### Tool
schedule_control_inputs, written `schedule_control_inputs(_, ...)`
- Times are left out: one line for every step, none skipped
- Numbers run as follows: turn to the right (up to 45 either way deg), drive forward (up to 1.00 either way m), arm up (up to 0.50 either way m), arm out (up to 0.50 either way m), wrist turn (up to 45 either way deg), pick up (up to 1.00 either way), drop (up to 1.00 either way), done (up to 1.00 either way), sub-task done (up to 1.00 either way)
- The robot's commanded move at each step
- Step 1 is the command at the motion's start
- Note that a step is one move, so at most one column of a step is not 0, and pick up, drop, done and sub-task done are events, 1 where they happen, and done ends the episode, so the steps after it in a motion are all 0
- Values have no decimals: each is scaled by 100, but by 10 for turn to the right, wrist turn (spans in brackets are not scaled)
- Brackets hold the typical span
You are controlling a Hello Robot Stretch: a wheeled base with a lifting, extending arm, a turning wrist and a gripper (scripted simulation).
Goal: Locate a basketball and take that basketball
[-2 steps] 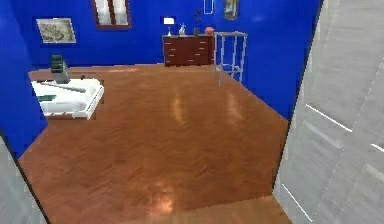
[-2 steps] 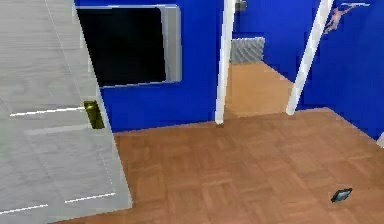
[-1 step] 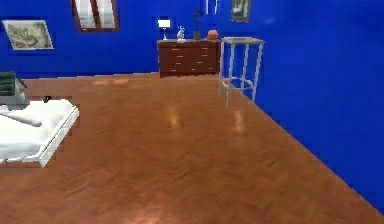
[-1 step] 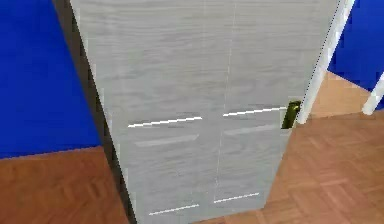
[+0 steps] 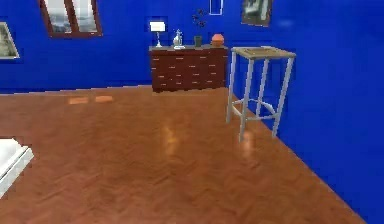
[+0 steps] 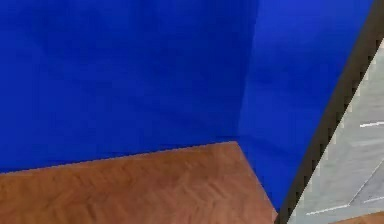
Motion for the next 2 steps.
schedule_control_inputs(0,100,0,0,0,0,0,0,0)
schedule_control_inputs(0,100,0,0,0,0,0,0,0)
